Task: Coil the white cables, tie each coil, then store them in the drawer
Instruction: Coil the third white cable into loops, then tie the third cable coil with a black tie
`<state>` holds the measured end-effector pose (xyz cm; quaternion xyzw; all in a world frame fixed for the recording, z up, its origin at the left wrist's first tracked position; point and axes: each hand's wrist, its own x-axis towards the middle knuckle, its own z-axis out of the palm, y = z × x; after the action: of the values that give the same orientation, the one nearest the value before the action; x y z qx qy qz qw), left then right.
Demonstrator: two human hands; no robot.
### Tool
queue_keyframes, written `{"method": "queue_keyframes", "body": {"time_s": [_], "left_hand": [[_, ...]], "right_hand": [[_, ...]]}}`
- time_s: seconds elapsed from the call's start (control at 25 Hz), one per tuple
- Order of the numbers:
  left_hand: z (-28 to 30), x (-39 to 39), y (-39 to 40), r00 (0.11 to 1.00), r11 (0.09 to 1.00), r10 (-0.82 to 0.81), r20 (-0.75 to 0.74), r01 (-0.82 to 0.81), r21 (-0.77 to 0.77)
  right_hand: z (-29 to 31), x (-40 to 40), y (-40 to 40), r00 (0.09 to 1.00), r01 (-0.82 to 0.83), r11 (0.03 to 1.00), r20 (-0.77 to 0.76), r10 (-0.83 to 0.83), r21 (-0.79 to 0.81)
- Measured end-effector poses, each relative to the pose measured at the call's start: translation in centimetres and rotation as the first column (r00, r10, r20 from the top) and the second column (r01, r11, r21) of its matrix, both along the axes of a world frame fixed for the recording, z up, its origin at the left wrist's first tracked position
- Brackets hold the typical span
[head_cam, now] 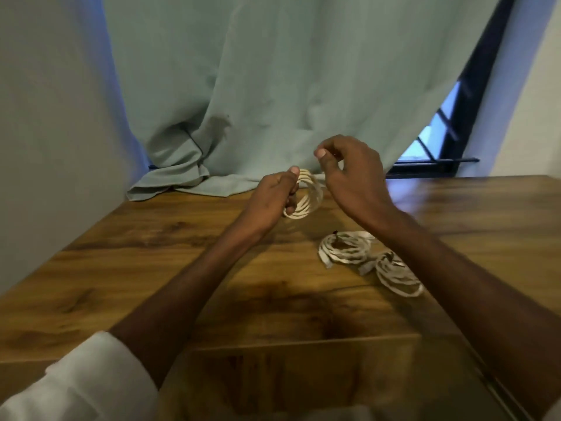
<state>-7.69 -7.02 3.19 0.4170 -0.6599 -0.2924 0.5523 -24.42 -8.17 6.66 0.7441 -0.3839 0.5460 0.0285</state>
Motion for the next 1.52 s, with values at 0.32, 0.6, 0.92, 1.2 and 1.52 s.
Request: {"method": "queue_keyframes", "body": {"time_s": [0.32, 0.6, 0.92, 1.2, 1.52], "left_hand": [[-2.8, -4.2, -1.8, 0.995, 0.991, -0.032, -0.099, 0.045, 0.124], [-3.5, -1.8, 0.1, 0.985, 0.986, 0.153, -0.079, -0.147, 0.077], [-2.4, 6.5, 1.1, 0.936, 0.940, 0.341, -0.086, -0.341, 0.018], [-3.8, 18.1, 0.9, 0.786, 0.786, 0.618, -0.001, -0.618, -0.002], [-3.5, 20.0, -1.3, 0.761, 0.794, 0.600, -0.246, -0.603, 0.073]], "right_hand": [[-2.6, -13.9, -1.4, 0.891, 0.402, 0.802, -0.392, -0.230, 0.443], [-5.1, -14.4, -3.1, 0.847, 0.499, 0.646, -0.484, -0.222, 0.578], [1.6, -6.0, -0.7, 0.899, -0.393, 0.537, 0.436, 0.051, 0.747], [0.6, 10.8, -2.1, 0.847, -0.519, 0.347, 0.416, 0.331, 0.781], [-5.2, 18.9, -3.8, 0.874, -0.457, 0.659, 0.163, 0.458, 0.597]]}}
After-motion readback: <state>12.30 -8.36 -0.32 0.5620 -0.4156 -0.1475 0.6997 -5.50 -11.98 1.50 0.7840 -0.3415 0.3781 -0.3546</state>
